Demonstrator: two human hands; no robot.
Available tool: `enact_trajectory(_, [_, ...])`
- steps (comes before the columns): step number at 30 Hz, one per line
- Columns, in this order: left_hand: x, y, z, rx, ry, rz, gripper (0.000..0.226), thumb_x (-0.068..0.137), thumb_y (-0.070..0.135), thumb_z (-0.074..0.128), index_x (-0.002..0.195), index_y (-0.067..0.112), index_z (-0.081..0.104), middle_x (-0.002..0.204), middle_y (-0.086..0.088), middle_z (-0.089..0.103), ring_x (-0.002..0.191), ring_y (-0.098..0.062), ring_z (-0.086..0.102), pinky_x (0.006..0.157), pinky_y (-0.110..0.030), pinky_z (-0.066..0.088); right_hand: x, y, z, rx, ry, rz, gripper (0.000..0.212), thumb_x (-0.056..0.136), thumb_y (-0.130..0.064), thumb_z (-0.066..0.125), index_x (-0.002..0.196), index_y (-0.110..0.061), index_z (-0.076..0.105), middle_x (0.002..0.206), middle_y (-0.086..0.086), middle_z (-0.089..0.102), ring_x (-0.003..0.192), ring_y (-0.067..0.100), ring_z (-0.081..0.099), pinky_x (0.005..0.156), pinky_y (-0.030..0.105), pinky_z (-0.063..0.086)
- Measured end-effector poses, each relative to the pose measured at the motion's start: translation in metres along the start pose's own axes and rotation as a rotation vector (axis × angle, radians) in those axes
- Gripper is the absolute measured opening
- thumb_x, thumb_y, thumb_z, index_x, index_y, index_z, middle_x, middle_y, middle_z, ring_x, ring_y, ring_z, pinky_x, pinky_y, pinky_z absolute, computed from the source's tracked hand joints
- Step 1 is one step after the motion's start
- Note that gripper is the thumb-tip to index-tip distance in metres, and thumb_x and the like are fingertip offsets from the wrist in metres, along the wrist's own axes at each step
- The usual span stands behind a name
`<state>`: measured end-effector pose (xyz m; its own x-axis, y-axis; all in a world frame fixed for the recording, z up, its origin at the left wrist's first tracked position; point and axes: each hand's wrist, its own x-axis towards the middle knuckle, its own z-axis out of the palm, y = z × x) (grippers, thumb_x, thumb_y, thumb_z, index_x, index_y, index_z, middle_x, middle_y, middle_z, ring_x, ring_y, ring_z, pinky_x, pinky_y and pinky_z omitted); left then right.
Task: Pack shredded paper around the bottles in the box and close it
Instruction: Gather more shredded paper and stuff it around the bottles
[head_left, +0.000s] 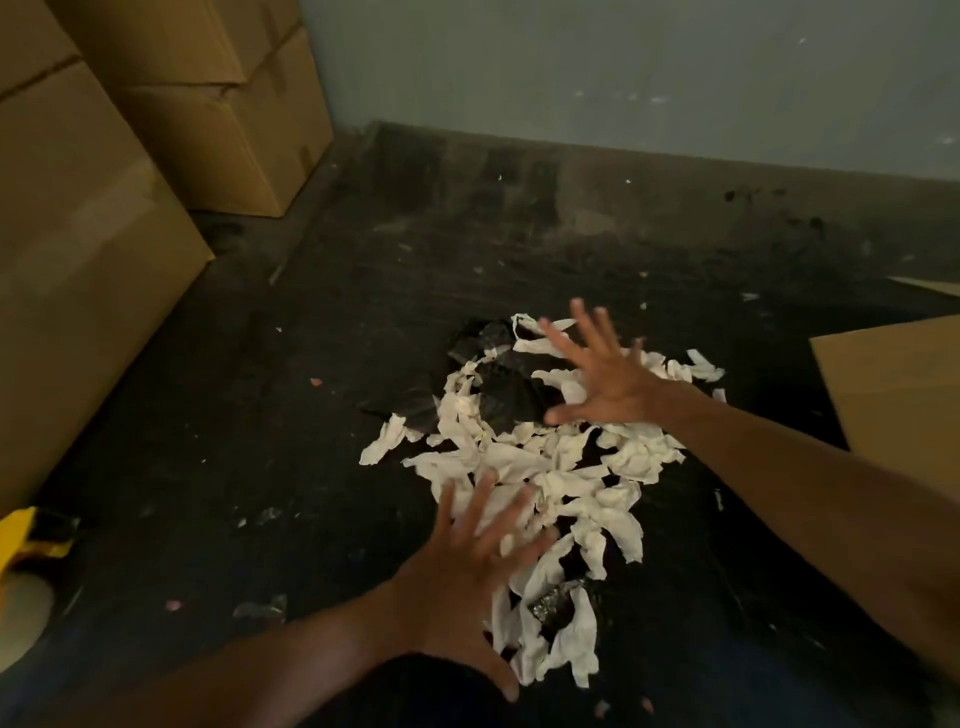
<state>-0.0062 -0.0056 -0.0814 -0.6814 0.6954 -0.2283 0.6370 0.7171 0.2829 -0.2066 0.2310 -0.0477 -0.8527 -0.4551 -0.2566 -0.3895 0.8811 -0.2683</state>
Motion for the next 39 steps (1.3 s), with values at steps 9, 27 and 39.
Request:
enact_trajectory(9, [0.041, -0.008, 0.043, 0.126, 0.217, 0.047, 0.075, 0.079, 0.085, 0.042, 0.141, 0.043, 0.047, 0.163, 0.001, 0.024, 0.149, -0.042, 0.011, 0.109, -0.076, 0.009, 0.022, -0.019, 0.056, -0.446, -0.128, -0.175, 0.106, 0.061, -0.1, 0.017, 0.153, -0.048, 0.008, 0.166, -0.001, -0.009, 0.15, 0.036, -0.011, 0.111, 0.073, 0.009])
enact_trajectory(27, [0.073, -0.011, 0.049, -0.01, 0.563, 0.085, 0.023, 0.092, 0.039, 0.058, 0.085, 0.02, 0.068, 0.068, 0.001, 0.063, 0.057, -0.02, 0.062, 0.051, -0.03, 0.051, 0.02, -0.049, 0.052, -0.207, 0.065, 0.053, 0.061, 0.091, -0.04, 0.063, 0.143, -0.017, 0.043, 0.125, 0.015, 0.058, 0.11, 0.036, 0.06, 0.087, 0.045, 0.051])
enact_trajectory(39, [0.028, -0.005, -0.014, -0.113, 0.489, -0.228, 0.062, 0.096, 0.059, 0.029, 0.115, 0.016, 0.069, 0.098, -0.003, 0.074, 0.084, -0.021, 0.069, 0.076, -0.036, 0.055, -0.026, -0.045, -0.024, 0.388, 0.174, 0.314, 0.052, 0.092, -0.04, 0.064, 0.131, -0.008, 0.054, 0.121, 0.017, 0.06, 0.099, 0.031, 0.063, 0.08, 0.039, 0.054])
